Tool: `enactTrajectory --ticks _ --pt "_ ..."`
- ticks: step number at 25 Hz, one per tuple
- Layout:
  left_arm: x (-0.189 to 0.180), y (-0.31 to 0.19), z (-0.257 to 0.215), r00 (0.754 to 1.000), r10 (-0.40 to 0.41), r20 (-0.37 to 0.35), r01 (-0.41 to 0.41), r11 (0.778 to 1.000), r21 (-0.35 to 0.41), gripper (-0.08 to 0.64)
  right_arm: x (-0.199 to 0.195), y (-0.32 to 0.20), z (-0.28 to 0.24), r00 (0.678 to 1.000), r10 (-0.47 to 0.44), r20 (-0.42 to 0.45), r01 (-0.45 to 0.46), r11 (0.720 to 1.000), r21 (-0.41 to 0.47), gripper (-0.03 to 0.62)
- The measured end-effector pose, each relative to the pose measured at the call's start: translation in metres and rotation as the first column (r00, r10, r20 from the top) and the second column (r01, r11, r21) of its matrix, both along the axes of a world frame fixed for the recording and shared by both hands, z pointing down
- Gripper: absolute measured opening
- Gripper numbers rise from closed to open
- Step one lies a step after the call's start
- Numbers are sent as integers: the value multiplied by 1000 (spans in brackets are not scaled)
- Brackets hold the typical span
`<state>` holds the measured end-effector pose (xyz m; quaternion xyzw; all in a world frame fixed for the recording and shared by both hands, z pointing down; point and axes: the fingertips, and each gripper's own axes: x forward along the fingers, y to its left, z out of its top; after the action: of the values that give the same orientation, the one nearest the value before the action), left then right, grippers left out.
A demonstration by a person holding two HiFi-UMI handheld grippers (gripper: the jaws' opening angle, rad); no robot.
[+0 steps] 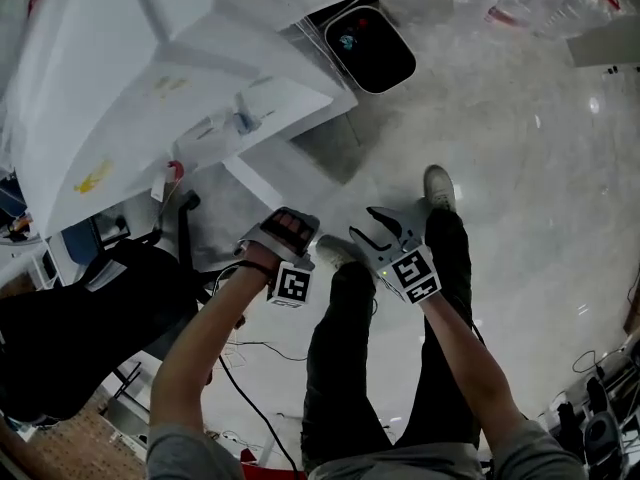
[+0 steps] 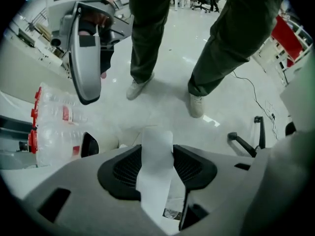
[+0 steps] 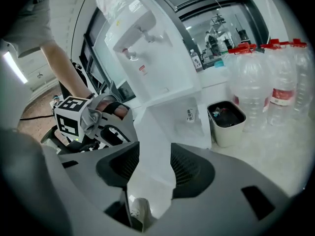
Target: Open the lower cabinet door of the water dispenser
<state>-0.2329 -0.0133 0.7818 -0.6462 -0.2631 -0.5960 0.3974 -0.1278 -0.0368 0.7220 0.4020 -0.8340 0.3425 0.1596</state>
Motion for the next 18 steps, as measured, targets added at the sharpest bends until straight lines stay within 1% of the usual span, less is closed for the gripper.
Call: enactTrajectory --ticks 5,7,9,12,16,18 --pt "-28 20 -2 996 95 1 -95 996 -3 199 -44 22 0 1000 23 2 -23 1000 4 204" --pt "-41 22 -1 990 142 18 -142 990 7 199 -60 28 -1 1000 23 -1 -23 1000 -1 204" --pt "-52 26 -1 986 162 22 -163 987 6 199 -72 34 -4 1000 17 -3 -17 1000 -2 204" --pt "-57 29 -1 989 146 1 -146 989 10 199 -77 37 -5 1000 2 -14 -2 1000 -7 204" --pt "-56 30 3 995 102 -5 -102 995 25 205 -73 28 -7 1000 -18 -19 18 1000 -9 204" --pt "-58 33 -2 999 52 -15 -52 999 8 239 -72 24 -14 999 -41 -1 41 999 -6 204"
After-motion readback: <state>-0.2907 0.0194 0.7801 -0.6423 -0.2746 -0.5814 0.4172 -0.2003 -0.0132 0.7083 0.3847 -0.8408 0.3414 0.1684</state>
